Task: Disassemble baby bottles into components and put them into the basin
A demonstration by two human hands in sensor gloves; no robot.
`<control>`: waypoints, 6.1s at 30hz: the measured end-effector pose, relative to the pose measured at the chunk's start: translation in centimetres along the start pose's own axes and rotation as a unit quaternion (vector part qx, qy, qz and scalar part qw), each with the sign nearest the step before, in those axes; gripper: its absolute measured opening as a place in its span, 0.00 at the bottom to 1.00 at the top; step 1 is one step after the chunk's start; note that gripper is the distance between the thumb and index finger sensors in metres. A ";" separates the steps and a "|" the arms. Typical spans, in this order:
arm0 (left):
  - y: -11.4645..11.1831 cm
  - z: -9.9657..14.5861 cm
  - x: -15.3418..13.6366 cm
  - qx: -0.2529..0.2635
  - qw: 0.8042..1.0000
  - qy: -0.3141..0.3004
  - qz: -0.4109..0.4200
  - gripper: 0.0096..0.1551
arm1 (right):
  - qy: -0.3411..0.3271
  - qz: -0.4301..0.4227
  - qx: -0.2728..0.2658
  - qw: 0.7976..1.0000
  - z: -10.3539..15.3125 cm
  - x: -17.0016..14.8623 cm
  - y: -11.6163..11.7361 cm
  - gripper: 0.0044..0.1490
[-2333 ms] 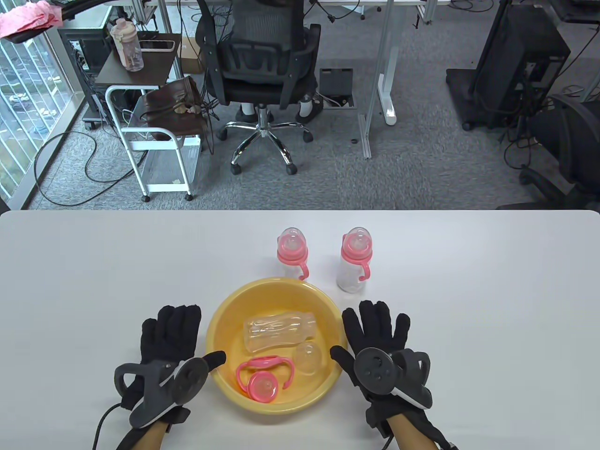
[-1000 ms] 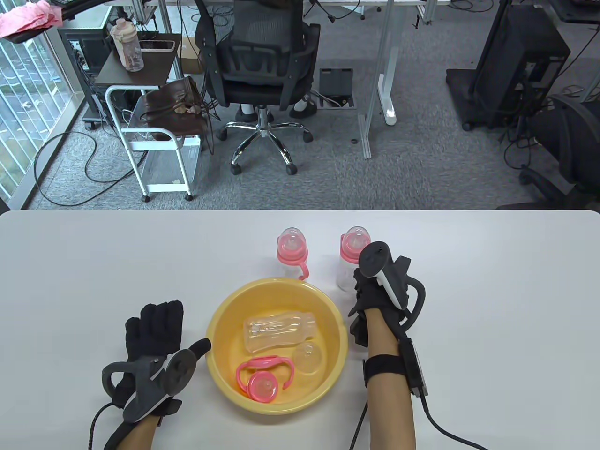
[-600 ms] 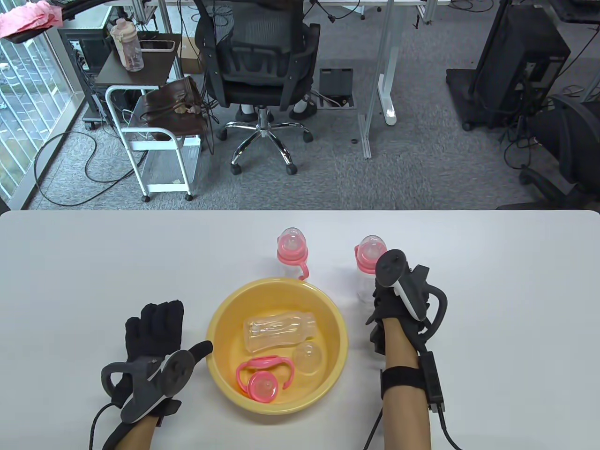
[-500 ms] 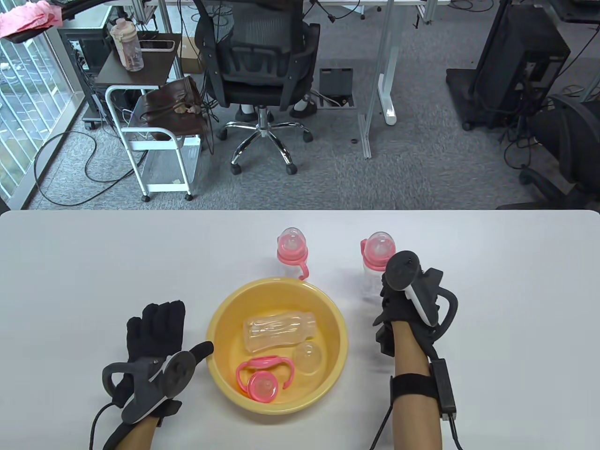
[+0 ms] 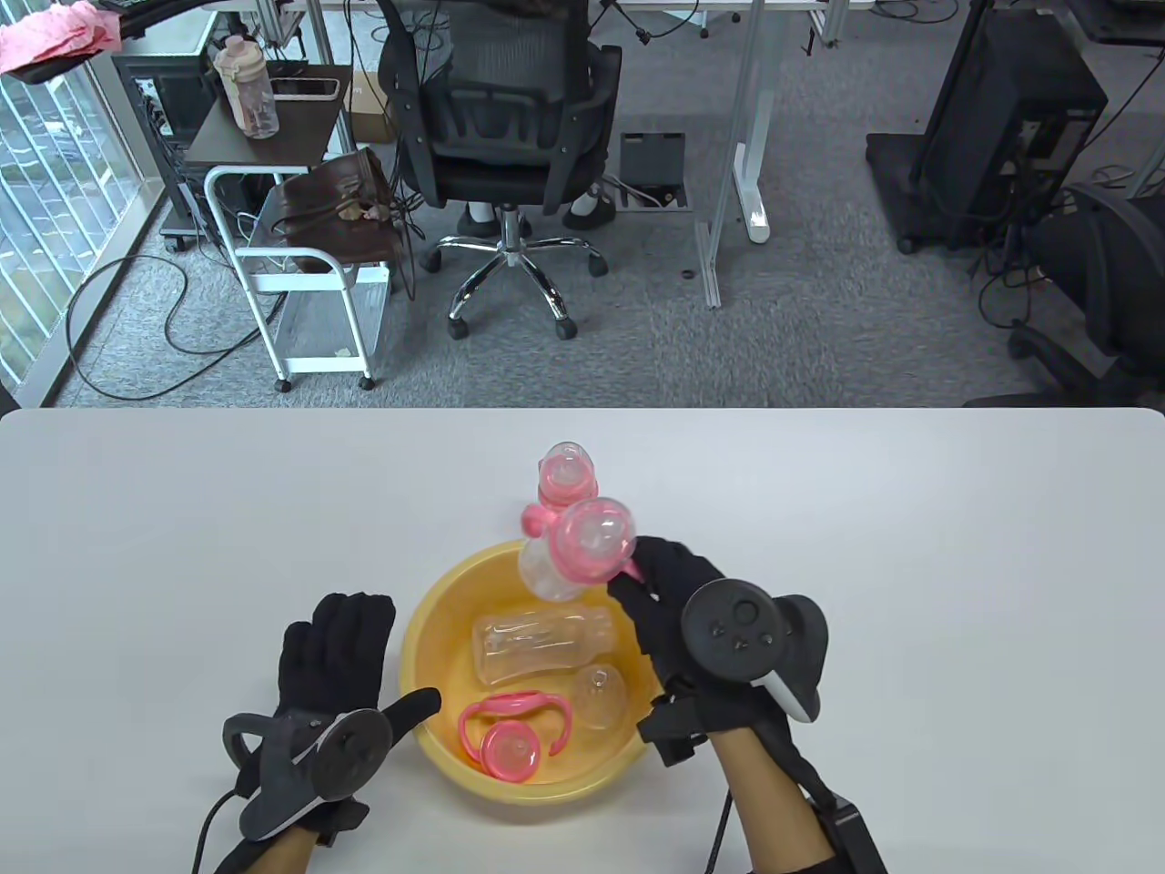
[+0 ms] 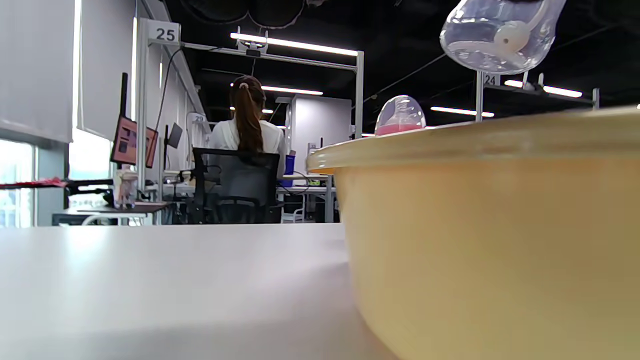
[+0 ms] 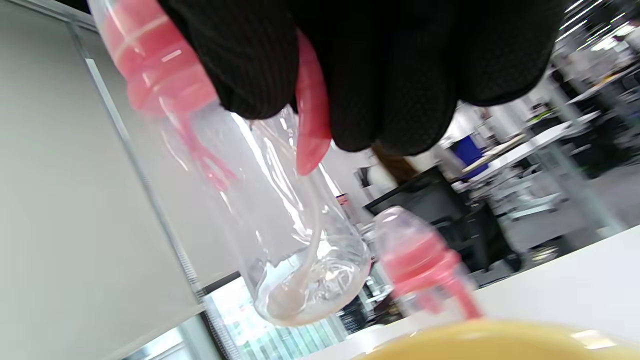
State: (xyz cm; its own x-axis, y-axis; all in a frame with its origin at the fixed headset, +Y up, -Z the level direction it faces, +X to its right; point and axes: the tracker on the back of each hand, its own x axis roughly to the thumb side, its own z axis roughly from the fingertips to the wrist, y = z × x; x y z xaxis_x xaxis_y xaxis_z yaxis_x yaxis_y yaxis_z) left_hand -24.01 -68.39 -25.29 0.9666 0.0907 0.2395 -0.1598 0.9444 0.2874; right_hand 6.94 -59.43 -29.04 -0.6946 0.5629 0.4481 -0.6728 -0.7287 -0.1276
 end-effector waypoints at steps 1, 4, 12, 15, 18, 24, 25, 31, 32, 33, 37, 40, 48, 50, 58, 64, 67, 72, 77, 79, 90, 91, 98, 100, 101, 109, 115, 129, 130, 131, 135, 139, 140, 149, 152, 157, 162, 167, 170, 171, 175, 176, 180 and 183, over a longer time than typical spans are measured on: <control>0.1 0.0 0.0 0.005 1.000 -0.005 0.016 0.62 | -0.013 -0.010 0.008 1.000 0.2 0.4 0.6 0.24; 0.6 0.3 0.3 0.042 0.998 -0.021 0.050 0.63 | -0.059 -0.039 0.034 0.997 0.7 1.7 2.9 0.24; 1.1 0.7 2.3 0.081 0.994 -0.066 0.020 0.61 | -0.103 -0.075 0.056 0.990 1.9 2.4 6.6 0.24; 1.4 1.0 1.9 0.104 0.990 -0.064 0.070 0.60 | -0.111 -0.109 0.077 0.985 2.1 2.3 6.8 0.24; 1.8 1.3 1.9 0.127 0.985 -0.063 0.102 0.60 | -0.115 -0.142 0.085 0.980 2.3 2.5 7.0 0.24; 2.1 1.6 1.6 0.121 0.971 -0.070 0.195 0.61 | -0.133 -0.135 0.123 0.974 2.1 3.0 6.8 0.25; 2.1 1.6 1.5 0.118 0.972 -0.075 0.190 0.60 | -0.128 -0.135 0.135 0.973 2.0 3.0 6.8 0.25; 2.3 1.6 1.5 0.147 0.980 -0.067 0.116 0.58 | -0.106 -0.112 0.183 0.971 1.7 3.2 6.4 0.39; 2.3 1.6 1.6 0.153 0.981 -0.057 0.101 0.58 | -0.113 -0.096 0.178 0.973 1.7 3.3 6.2 0.46; 2.2 1.6 1.7 0.156 0.983 -0.055 0.085 0.58 | -0.119 -0.091 0.171 0.974 1.8 3.3 6.1 0.52; 2.0 1.6 1.9 0.157 0.986 -0.053 0.013 0.58 | -0.134 -0.121 0.124 0.976 2.1 3.1 6.0 0.63; 1.8 1.6 1.8 0.153 0.987 -0.051 -0.013 0.58 | -0.143 -0.132 0.094 0.976 2.1 3.0 5.2 0.63; 1.5 1.6 3.6 0.135 0.980 -0.099 -0.104 0.57 | -0.144 -0.082 0.155 0.974 2.0 3.5 5.2 0.54; 1.6 1.6 4.0 0.139 0.979 -0.104 -0.108 0.57 | -0.142 -0.055 0.183 0.971 2.0 3.6 5.7 0.56; 3.1 1.8 3.5 0.167 0.973 -0.078 -0.139 0.61 | -0.139 0.016 0.216 0.966 1.9 4.8 6.1 0.61; 3.3 1.9 3.6 0.182 0.964 -0.084 -0.172 0.61 | -0.136 -0.009 0.200 0.970 2.1 4.5 6.7 0.57; 3.5 1.8 3.5 0.176 0.967 -0.082 -0.166 0.61 | -0.148 0.000 0.186 0.971 2.2 4.6 6.9 0.56; 3.8 1.6 3.3 0.174 0.969 -0.077 -0.160 0.61 | -0.179 0.042 0.147 0.972 2.6 5.2 6.9 0.55; 4.0 1.5 3.4 0.163 0.971 -0.077 -0.158 0.62 | -0.186 0.050 0.132 0.972 2.8 5.3 7.2 0.55; 3.9 1.4 3.4 0.155 0.972 -0.074 -0.162 0.62 | -0.187 0.050 0.123 0.973 2.8 5.1 7.4 0.55; 4.1 1.1 3.7 0.128 0.976 -0.062 -0.166 0.62 | -0.182 0.054 0.112 0.975 2.8 5.2 7.4 0.55; 4.0 1.1 3.7 0.126 0.976 -0.062 -0.166 0.62 | -0.182 0.056 0.111 0.975 2.8 5.2 7.4 0.55; 3.9 0.9 3.7 0.113 0.977 -0.056 -0.171 0.62 | -0.179 0.064 0.107 0.976 2.8 5.2 7.6 0.55; 3.9 0.9 3.7 0.110 0.978 -0.054 -0.167 0.62 | -0.178 0.064 0.106 0.976 2.8 5.2 7.6 0.55; 3.9 0.9 3.7 0.109 0.978 -0.054 -0.167 0.62 | -0.177 0.064 0.104 0.977 2.8 5.2 7.6 0.55; 3.7 0.5 3.0 0.078 0.993 0.002 -0.093 0.61 | -0.147 0.057 0.029 0.987 2.5 5.0 6.6 0.53; 3.0 0.6 1.7 0.088 0.989 0.018 -0.120 0.61 | -0.115 0.070 0.056 0.989 2.0 4.2 6.1 0.51; 1.3 0.0 -0.6 0.040 0.992 0.050 -0.111 0.61 | 0.062 0.214 0.219 0.950 1.2 -1.5 8.0 0.53; 1.3 0.0 -0.5 0.039 0.992 0.050 -0.112 0.61 | 0.068 0.222 0.244 0.941 1.2 -1.7 8.4 0.52; 1.3 0.0 -0.5 0.038 0.992 0.050 -0.112 0.61 | 0.070 0.234 0.254 0.936 1.3 -1.8 8.6 0.50; 1.3 0.0 -0.6 0.036 0.992 0.053 -0.106 0.61 | 0.057 0.280 0.269 0.920 1.4 -1.9 9.8 0.47; 1.2 0.0 -0.6 0.036 0.993 0.054 -0.102 0.61 | 0.049 0.303 0.282 0.909 1.5 -1.8 10.8 0.47; 1.2 0.0 -0.6 0.036 0.993 0.054 -0.102 0.61 | 0.051 0.314 0.288 0.903 1.6 -1.8 11.0 0.48; 1.2 0.0 -0.6 0.036 0.993 0.051 -0.101 0.61 | 0.049 0.344 0.311 0.884 1.8 -2.1 12.3 0.51; 1.2 0.0 -0.6 0.036 0.993 0.050 -0.101 0.61 | 0.053 0.344 0.317 0.882 1.9 -2.4 12.6 0.49; 1.2 0.0 -0.6 0.039 0.993 0.049 -0.103 0.61 | 0.034 0.311 0.253 0.916 1.4 -1.4 10.9 0.43; 0.9 0.1 0.0 0.045 0.991 0.021 -0.123 0.61 | -0.014 0.177 0.178 0.968 0.9 0.7 7.8 0.44; 1.0 0.4 0.7 0.067 0.989 -0.011 -0.129 0.61 | -0.035 -0.031 0.145 0.988 0.9 1.4 6.5 0.43; 1.0 0.6 1.1 0.084 0.988 -0.038 -0.123 0.61 | -0.048 -0.083 0.151 0.984 1.0 1.6 6.5 0.43; 1.1 0.7 1.4 0.092 0.987 -0.047 -0.123 0.61 | -0.048 -0.092 0.161 0.981 1.0 1.7 6.6 0.43; 1.4 1.1 2.4 0.112 0.984 -0.065 -0.123 0.61 | -0.048 -0.113 0.185 0.975 1.0 1.7 7.0 0.46; 1.5 1.2 2.7 0.113 0.984 -0.068 -0.121 0.61 | -0.047 -0.118 0.195 0.972 1.0 1.7 7.1 0.47; 1.6 1.2 3.0 0.111 0.983 -0.074 -0.125 0.61 | -0.052 -0.119 0.191 0.973 1.0 1.9 7.0 0.48; 1.4 1.2 2.8 0.101 0.986 -0.071 -0.113 0.61 | -0.070 -0.109 0.198 0.972 1.0 2.3 6.9 0.48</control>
State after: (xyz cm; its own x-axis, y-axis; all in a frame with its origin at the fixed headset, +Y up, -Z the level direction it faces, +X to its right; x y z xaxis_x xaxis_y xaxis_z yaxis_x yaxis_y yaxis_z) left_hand -21.75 -67.19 -23.11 0.9468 -0.1735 0.2710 0.0063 0.8520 0.5235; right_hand 0.93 -63.59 -28.01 -0.4875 0.6819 0.5452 -0.6299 -0.7071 0.3212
